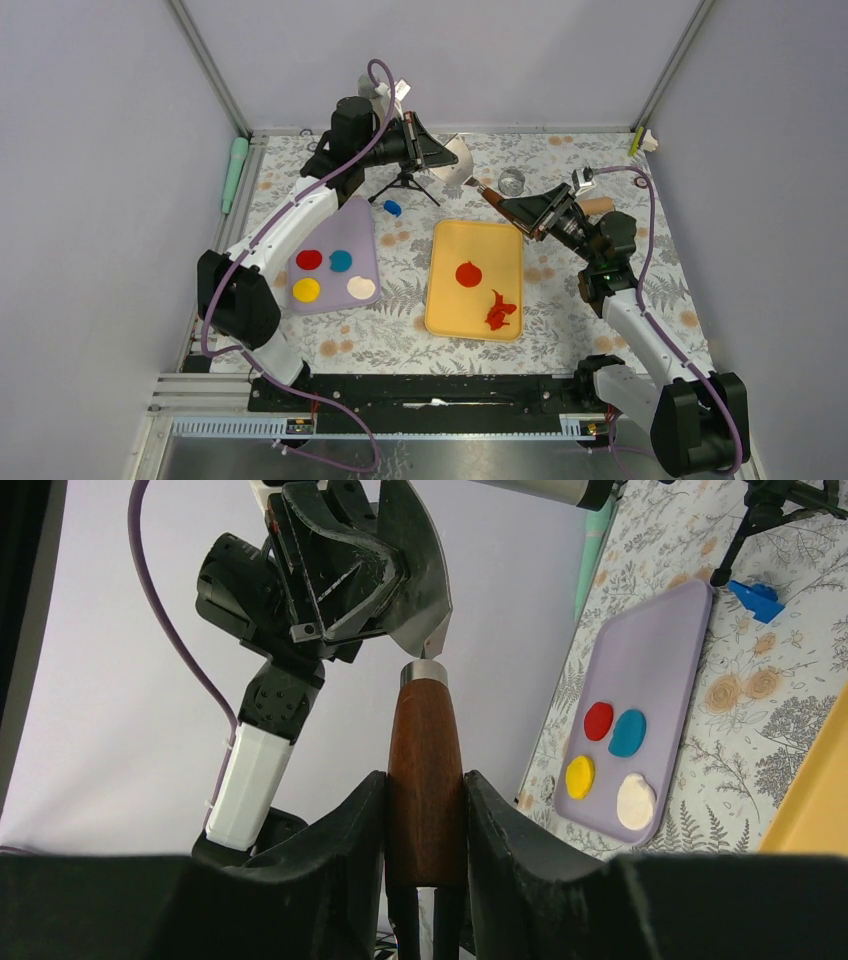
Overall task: Roll out the dumpling wrappers from the dough
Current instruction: Pick up the spatula from the center of the board.
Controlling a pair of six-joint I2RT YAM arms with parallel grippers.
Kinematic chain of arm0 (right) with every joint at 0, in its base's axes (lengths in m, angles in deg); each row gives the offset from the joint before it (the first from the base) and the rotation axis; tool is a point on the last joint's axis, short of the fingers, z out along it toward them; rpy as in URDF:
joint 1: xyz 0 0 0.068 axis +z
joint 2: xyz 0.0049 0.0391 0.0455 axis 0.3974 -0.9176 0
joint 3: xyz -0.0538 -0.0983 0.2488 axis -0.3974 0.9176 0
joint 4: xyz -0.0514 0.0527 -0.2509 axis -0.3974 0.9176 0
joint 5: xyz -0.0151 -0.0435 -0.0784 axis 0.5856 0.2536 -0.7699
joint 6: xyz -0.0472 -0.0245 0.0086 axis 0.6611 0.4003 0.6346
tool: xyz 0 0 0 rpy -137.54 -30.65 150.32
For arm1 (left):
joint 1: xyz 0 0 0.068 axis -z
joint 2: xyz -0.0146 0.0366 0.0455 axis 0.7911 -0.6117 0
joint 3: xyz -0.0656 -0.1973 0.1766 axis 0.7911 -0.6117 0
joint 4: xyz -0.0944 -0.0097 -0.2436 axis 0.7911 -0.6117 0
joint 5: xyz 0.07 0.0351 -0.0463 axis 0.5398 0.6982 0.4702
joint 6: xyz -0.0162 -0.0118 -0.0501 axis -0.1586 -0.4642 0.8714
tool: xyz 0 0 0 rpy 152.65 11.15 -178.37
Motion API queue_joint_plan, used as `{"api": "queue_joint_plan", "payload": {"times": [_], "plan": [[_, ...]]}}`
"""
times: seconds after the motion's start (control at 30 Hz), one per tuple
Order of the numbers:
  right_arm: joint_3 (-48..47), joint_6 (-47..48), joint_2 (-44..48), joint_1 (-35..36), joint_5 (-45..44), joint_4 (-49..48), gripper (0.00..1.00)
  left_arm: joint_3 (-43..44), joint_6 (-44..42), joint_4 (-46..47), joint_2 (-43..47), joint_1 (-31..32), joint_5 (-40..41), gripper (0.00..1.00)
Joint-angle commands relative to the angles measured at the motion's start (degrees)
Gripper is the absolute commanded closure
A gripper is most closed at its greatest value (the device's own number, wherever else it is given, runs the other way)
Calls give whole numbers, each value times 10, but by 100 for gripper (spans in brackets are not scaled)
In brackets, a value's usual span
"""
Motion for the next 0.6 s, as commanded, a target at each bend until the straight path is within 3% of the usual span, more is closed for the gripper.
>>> {"api": "queue_joint_plan", "payload": {"times": [0.0,0.2,0.33,0.4,0.57], "plan": [[-14,7,-2,5,-2,-24,63,14,-2,27,7,-1,-18,100],[-14,3,-6,6,-3,-26,69,12,-1,28,10,-1,-15,100],[-19,1,-11,5,0,-26,53,-5,-6,34,25,0,10,100],[-18,2,-12,5,0,-25,51,-1,-7,30,22,0,4,100],[-19,1,-18,5,3,-29,61,0,-1,33,16,0,-3,100]]}}
